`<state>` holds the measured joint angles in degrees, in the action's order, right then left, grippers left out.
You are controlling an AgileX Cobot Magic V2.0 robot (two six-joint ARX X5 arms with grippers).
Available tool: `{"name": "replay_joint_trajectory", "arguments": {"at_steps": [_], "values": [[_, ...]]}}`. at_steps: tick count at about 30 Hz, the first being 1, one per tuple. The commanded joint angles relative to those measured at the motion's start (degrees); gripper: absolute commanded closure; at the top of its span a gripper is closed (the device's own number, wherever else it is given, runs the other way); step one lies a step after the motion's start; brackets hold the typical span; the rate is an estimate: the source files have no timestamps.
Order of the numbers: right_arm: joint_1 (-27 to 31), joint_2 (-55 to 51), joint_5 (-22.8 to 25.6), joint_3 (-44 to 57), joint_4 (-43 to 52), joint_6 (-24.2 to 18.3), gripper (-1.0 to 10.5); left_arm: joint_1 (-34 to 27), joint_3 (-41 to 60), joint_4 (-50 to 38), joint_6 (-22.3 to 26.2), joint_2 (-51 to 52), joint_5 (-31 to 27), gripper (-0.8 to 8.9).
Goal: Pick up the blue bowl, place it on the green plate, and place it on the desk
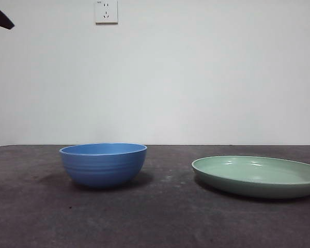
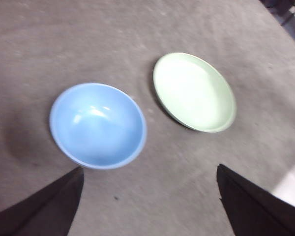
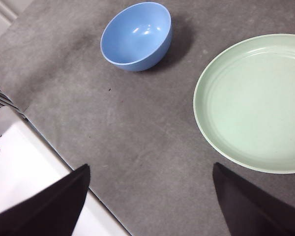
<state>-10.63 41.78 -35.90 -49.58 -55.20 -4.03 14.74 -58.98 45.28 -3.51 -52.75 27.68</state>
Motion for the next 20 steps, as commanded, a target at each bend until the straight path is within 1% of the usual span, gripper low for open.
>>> {"name": "replay_joint_trajectory", "arguments": {"at_steps": [1,5,11,20], "values": [[-0.2,0.4,-0.1,-1.2,0.3,0.6,5.5,0.6,-3.6,-0.2,-0.4,-4.7,-2.3,3.78],[-0.2,0.4,-0.1,-1.2,0.3,0.6,5.5,1.9,-7.5,-0.1,-0.4,-11.6,-4.0,3.81],[-0.2,0.4,-0.1,-1.2,0.3,0.6,5.5,3.7,-12.0,-0.3,-0.1,-22.2,-12.6,3.81],[-0.2,0.4,-0.1,-1.2,0.8,0.6,5.5,4.1,-12.8,-5.5,0.0,-36.0,-17.1,3.85]]}}
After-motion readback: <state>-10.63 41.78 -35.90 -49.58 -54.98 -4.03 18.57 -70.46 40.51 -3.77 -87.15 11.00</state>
